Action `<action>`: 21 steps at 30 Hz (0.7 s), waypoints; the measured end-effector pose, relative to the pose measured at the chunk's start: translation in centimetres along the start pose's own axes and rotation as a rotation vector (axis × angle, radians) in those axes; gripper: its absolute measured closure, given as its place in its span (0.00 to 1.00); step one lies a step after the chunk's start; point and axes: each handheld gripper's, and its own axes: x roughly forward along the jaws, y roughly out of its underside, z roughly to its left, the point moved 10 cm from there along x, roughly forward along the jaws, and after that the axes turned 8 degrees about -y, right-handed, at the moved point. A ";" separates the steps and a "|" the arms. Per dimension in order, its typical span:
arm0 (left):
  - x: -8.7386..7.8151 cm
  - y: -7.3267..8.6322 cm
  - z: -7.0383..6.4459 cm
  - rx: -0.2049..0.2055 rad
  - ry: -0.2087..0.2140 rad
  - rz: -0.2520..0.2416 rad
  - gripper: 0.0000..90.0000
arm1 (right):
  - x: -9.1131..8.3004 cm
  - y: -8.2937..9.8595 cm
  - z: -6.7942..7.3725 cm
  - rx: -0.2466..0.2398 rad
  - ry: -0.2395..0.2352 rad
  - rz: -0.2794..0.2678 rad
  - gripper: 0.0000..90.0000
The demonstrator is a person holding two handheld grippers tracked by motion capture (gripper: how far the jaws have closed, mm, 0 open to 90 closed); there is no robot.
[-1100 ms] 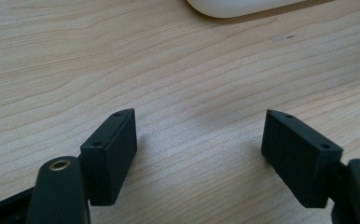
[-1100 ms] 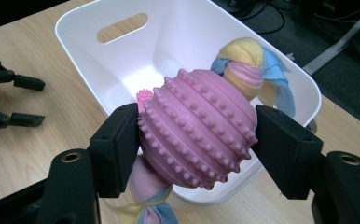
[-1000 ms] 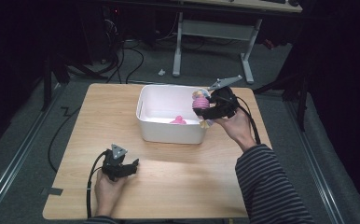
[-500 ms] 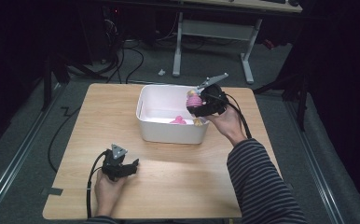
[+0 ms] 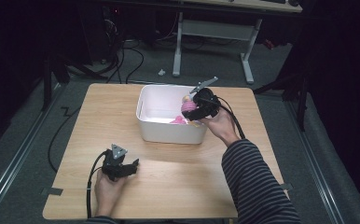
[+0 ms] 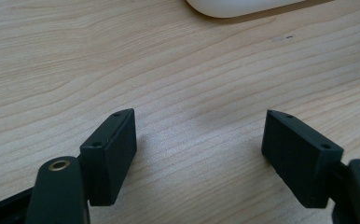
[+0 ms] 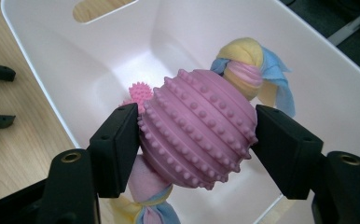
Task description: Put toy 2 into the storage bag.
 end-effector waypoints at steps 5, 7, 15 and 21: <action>0.0 0.0 0.0 -0.001 0.000 -0.001 0.30 | 0.7 0.5 0.2 0.004 -0.015 0.018 0.37; 0.0 0.0 0.0 0.000 0.001 0.000 0.30 | 0.9 0.6 0.3 0.012 -0.023 0.026 0.37; 0.0 0.0 0.0 0.000 0.001 0.000 0.30 | 1.4 1.0 0.5 0.025 -0.041 0.043 0.37; 0.0 0.0 0.0 0.001 0.001 0.001 0.30 | 1.4 1.1 0.6 0.044 -0.069 0.032 0.36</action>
